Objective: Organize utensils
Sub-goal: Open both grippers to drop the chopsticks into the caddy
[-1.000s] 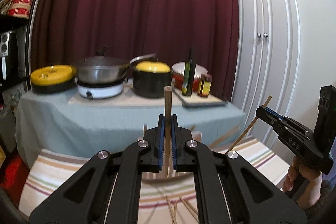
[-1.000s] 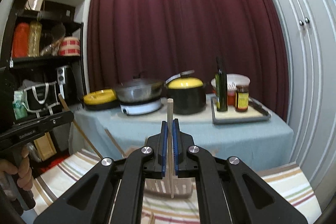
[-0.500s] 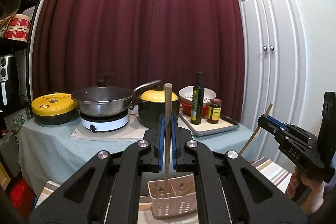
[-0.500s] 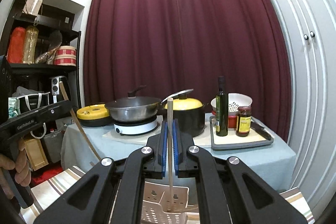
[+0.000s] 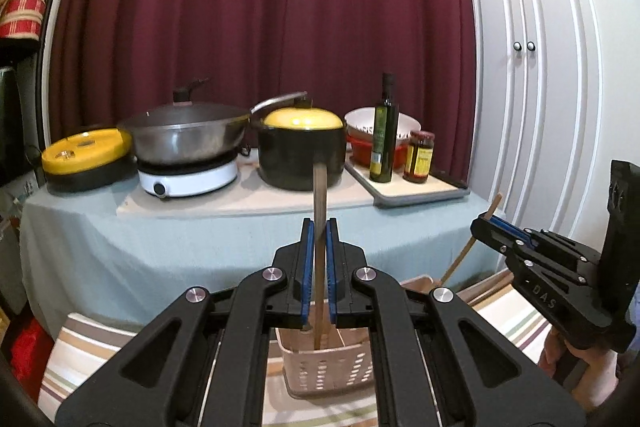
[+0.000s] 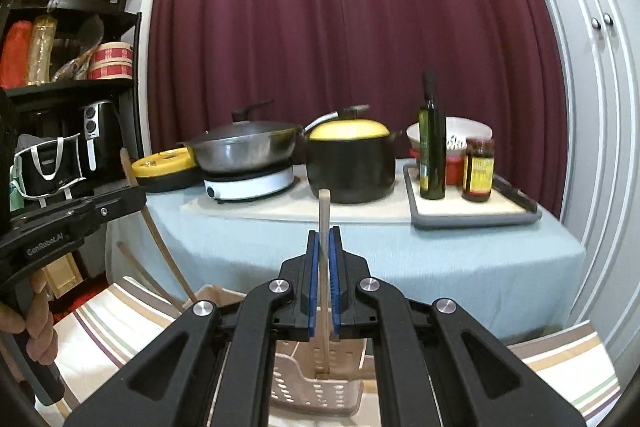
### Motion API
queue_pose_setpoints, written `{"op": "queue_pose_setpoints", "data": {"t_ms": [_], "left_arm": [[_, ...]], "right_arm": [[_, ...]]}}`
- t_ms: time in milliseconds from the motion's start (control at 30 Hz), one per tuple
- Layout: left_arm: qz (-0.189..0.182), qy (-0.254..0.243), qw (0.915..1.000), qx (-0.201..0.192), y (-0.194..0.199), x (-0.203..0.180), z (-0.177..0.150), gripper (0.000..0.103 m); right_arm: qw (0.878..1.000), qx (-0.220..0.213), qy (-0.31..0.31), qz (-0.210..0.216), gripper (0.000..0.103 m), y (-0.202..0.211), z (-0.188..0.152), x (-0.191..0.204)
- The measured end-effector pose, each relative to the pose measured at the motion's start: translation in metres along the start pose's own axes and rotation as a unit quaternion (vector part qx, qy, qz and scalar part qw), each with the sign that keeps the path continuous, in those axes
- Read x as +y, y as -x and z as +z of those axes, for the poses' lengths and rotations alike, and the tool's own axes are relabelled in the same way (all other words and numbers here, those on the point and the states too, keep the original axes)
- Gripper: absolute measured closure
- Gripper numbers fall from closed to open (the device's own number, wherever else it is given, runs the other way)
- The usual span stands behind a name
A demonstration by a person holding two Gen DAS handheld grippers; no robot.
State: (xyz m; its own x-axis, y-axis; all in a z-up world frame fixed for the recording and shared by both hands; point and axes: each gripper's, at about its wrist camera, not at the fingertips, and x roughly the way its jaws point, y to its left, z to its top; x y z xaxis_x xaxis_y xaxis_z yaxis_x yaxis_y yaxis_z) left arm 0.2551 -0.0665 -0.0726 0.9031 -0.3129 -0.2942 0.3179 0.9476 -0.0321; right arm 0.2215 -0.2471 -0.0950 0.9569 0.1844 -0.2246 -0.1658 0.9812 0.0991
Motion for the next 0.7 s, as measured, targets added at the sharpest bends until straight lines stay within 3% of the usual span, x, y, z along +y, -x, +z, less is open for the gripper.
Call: {"op": "queue_pose_setpoints", "data": {"t_ms": [67,200,367,533,700], "left_arm": [[-0.001,-0.003,1.0,0.005,-0.002,-0.001,-0.003,0.093],[0.003,-0.007,1.0,-0.002,0.01,-0.002,-0.006,0.073],[0.007,-0.014,0.9998,-0.012,0.034,-0.006,-0.011,0.059],[0.009,-0.014,0.9998,-0.01,0.065,-0.007,-0.024,0.057],[0.016,-0.002,0.9998,0.012,0.091,-0.003,-0.056,0.057]], "right_arm": [[1.0,0.003,-0.001,-0.001,0.093,0.001,-0.003,0.001],[1.0,-0.009,0.003,-0.011,0.069,0.016,-0.002,0.005],[1.0,-0.018,0.011,-0.022,0.065,0.04,0.001,0.009],[0.999,-0.02,0.013,-0.025,0.064,0.072,-0.008,0.011],[1.0,0.001,0.006,-0.03,0.064,0.102,-0.041,0.011]]}}
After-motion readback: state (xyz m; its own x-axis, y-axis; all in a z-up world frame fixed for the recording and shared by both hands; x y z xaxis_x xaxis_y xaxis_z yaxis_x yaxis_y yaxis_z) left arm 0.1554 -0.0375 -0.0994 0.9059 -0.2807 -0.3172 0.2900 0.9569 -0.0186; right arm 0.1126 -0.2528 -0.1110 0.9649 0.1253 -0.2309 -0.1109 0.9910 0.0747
